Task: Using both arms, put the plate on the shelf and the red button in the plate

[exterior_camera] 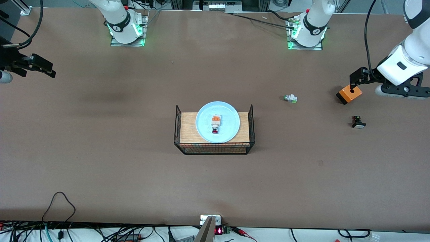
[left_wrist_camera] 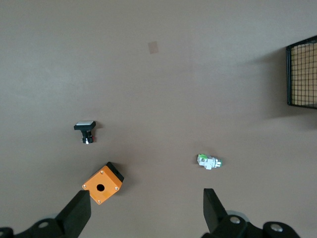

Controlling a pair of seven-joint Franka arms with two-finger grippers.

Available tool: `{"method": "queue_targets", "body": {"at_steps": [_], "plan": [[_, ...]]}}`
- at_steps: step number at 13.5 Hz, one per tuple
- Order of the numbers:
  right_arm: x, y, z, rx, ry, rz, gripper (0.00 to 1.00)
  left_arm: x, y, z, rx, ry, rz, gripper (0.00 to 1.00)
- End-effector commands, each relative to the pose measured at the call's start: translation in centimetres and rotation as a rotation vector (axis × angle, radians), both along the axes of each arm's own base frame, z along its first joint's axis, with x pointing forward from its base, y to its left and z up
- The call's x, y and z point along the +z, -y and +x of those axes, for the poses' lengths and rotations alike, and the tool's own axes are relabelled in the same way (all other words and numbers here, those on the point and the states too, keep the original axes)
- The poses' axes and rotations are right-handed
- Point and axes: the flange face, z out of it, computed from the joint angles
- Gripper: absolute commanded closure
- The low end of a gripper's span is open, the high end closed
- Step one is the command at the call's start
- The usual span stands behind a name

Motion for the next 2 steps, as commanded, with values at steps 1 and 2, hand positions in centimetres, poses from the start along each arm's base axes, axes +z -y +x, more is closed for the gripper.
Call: {"method": "queue_targets", "body": {"at_steps": [1, 2], "plan": [[0.28, 0.21, -0.7, -0.012, 0.005, -0.012, 0.0, 0.62, 0.29, -0.06, 0.028, -0.004, -0.014, 0.0], [0.28, 0.21, -0.7, -0.012, 0.005, -0.012, 0.0, 0.54, 0.38, -0.03, 0.028, -0.005, -0.013, 0.0]]}}
